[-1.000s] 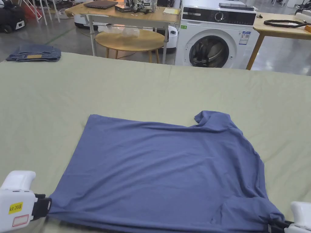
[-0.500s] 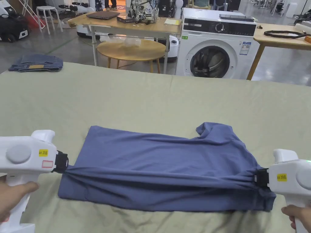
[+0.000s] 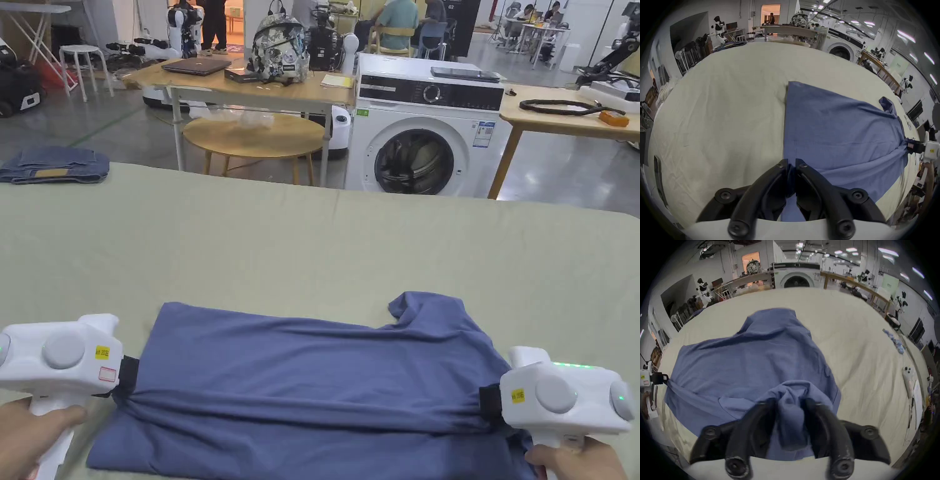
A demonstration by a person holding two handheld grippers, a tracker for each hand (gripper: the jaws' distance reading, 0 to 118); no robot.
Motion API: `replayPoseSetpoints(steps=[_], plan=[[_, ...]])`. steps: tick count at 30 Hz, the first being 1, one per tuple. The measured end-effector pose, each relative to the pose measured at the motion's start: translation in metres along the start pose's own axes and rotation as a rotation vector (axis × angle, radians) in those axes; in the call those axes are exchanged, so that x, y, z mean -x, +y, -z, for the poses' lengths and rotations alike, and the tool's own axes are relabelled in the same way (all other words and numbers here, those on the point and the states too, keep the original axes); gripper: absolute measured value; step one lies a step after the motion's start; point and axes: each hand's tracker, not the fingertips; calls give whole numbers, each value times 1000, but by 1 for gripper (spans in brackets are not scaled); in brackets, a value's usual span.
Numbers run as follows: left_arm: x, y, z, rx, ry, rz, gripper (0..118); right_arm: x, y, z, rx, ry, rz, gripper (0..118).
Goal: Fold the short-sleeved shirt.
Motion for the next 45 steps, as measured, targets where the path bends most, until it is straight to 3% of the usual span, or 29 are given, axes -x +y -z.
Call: replayPoseSetpoints(steps=[4, 12, 13, 15, 16, 17, 19, 23, 31, 37, 42, 44, 45], plan=[[-5, -5, -20, -107, -34, -40, 31, 7, -5, -26, -170, -13, -7, 60], [-45, -39, -78, -387, -68, 79, 33, 47, -41, -91, -504, 2, -1, 59], [-52, -46, -87, -431, -47, 95, 33, 55, -47, -101, -550, -2, 0, 54], [-61, -59, -99, -509, -23, 114, 33, 66, -57, -116, -623, -19, -9, 23], [-66, -66, -105, -538, -7, 121, 28, 67, -60, -113, -665, -32, -3, 12], [-70, -72, -112, -570, 6, 120, 16, 70, -64, -119, -691, -39, -1, 5], [-71, -79, -115, -624, 44, 131, 2, 74, -71, -128, -732, -14, 8, 0], [-74, -94, -134, -678, 36, 100, 0, 81, -80, -141, -775, -27, 12, 0], [-48, -98, -133, -528, 91, 92, 0, 83, -89, -146, -782, -11, -20, 0], [1, -81, -100, -298, 3, -18, 0, 82, -92, -136, -737, -15, -29, 0], [17, -68, -68, -106, -13, -21, 0, 81, -95, -125, -688, -22, -31, 0], [21, -62, -54, -24, -66, -67, 7, 81, -97, -119, -663, -30, -36, 0], [21, -61, -49, -2, -67, -85, 17, 80, -98, -117, -656, -30, -38, 0]])
